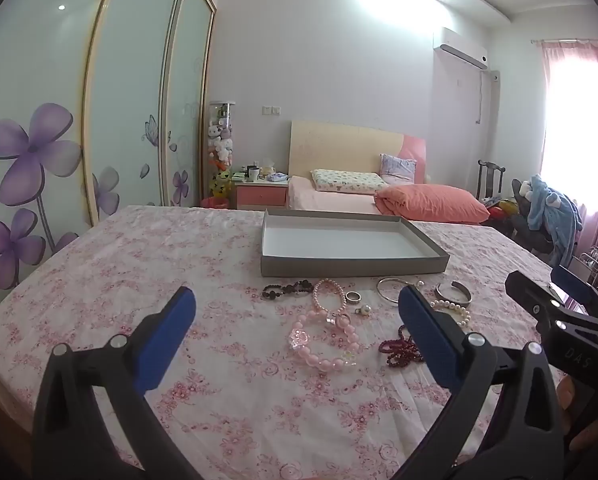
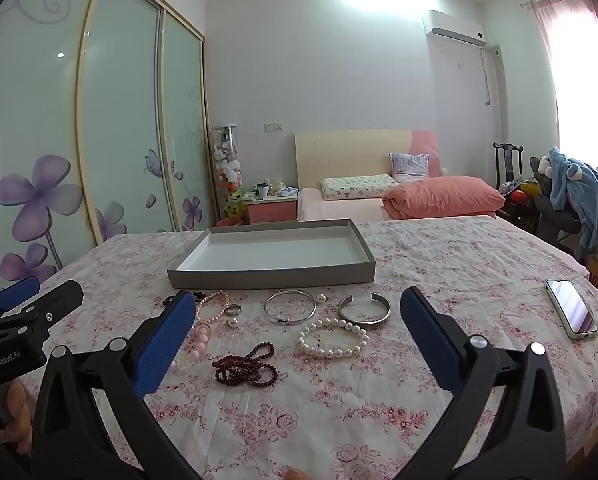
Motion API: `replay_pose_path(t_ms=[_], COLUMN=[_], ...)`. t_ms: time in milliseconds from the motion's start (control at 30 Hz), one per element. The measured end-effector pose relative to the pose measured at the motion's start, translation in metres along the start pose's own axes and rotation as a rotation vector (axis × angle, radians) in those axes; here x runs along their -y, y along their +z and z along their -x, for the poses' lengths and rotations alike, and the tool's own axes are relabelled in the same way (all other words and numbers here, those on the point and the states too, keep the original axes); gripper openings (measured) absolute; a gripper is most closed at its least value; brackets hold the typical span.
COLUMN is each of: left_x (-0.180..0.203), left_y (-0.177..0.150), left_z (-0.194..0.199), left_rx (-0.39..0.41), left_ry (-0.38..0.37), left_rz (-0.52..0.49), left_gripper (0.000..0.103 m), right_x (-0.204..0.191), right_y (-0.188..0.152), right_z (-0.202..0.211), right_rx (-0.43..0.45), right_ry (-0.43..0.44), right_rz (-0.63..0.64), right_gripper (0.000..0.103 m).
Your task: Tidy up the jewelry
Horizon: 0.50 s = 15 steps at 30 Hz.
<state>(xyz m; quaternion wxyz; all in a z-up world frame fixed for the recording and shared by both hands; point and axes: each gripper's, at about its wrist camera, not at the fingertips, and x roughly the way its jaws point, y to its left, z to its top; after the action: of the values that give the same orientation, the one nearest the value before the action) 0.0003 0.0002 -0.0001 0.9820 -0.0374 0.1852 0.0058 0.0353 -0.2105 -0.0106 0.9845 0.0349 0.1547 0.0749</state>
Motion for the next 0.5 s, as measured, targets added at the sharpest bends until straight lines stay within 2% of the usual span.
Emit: replay_pose_path(t_ms=[500], left_x=[0.0023], left_y=[-0.0004], left_z=[0.0015], left_rx=[-0.001], left_ry=[0.004], left_rz=[-0.002], left_gripper=[0.099], right_x=[-0.0005], right_y=[0.0010], right_z=[-0.0019], right_rx=[-0.008], right_ry=[-0.001], right_rz=[0.002], right_gripper=[0.101])
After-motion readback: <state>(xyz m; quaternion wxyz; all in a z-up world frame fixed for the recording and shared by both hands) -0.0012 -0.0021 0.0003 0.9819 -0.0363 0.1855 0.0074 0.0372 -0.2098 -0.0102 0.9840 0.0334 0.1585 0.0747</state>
